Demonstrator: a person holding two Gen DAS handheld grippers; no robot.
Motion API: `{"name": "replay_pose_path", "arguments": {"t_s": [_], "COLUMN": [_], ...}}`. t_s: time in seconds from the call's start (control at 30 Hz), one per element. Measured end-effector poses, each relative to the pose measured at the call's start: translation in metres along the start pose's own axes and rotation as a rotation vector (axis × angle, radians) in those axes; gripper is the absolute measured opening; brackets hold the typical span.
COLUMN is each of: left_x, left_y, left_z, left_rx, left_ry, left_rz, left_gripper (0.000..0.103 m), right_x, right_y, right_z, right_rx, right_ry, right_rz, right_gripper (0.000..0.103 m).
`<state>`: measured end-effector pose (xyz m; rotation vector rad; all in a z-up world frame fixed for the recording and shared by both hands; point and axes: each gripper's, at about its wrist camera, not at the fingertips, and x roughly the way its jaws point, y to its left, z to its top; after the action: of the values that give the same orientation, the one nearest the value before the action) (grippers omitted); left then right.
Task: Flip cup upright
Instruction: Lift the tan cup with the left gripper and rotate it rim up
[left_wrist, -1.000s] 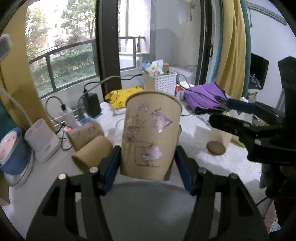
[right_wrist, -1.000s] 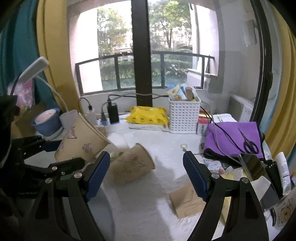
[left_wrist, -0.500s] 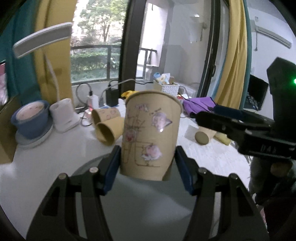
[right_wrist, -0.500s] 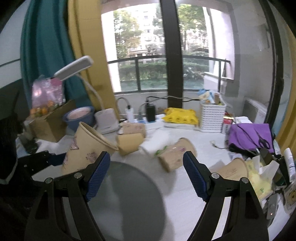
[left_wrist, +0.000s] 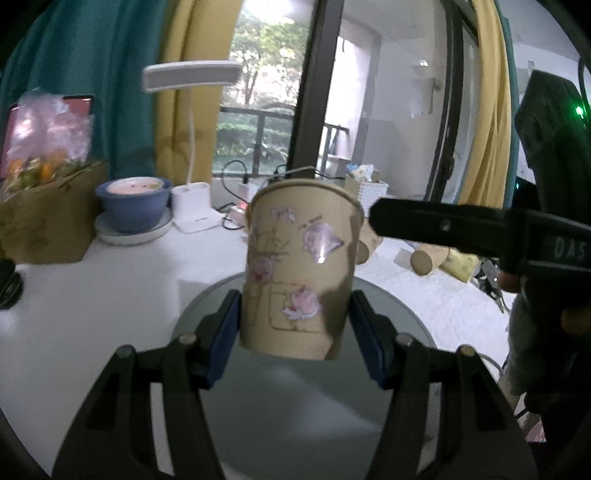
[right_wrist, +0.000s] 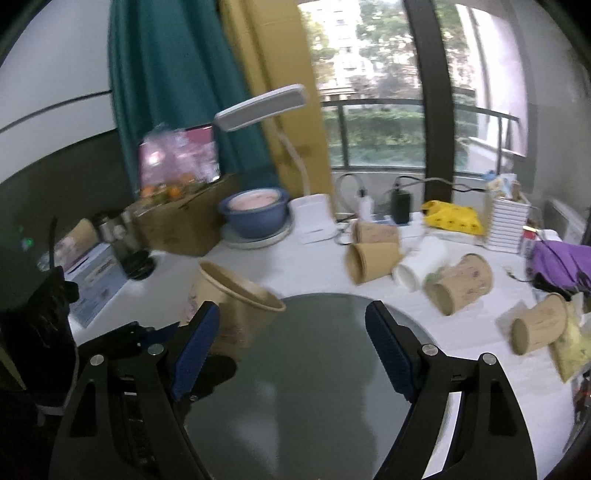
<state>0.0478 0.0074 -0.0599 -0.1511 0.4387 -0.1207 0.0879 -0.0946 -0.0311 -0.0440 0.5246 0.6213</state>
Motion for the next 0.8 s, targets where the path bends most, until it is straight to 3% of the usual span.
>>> {"name": "replay_pose_path", "arguments": {"t_s": [0.23,0.4,0.5,0.8], "left_x": [-0.027,-0.043,-0.050,-0.055], "left_y": [0.003,0.000,-0.004,-0.002], "left_z": [-0.016,-0.025,-0.030,-0.029], "left_rx": [-0.024,0.012,0.043,0.047], "left_ry": [-0.093,-0.161,-0.203,-0.264], "left_rz": [-0.021,-0.005,0.006,-0.059], "left_gripper": [0.060,0.060,0.060,0.060], "right_x": [0.000,-0.002,-0.003,0.002], "right_y": [0.040,0.057,0.062,0.059], "right_z": [-0.007,-0.008,-0.008,-0.006], "right_rx": [-0.024,-0.030,-0.030,0.024], "right_ry": [0.008,0.001,-0.003,0.022], "right_rz": [0.084,0.127,0.162,0.249], "right_gripper": [0.083,0.083,0.083,0.083]}}
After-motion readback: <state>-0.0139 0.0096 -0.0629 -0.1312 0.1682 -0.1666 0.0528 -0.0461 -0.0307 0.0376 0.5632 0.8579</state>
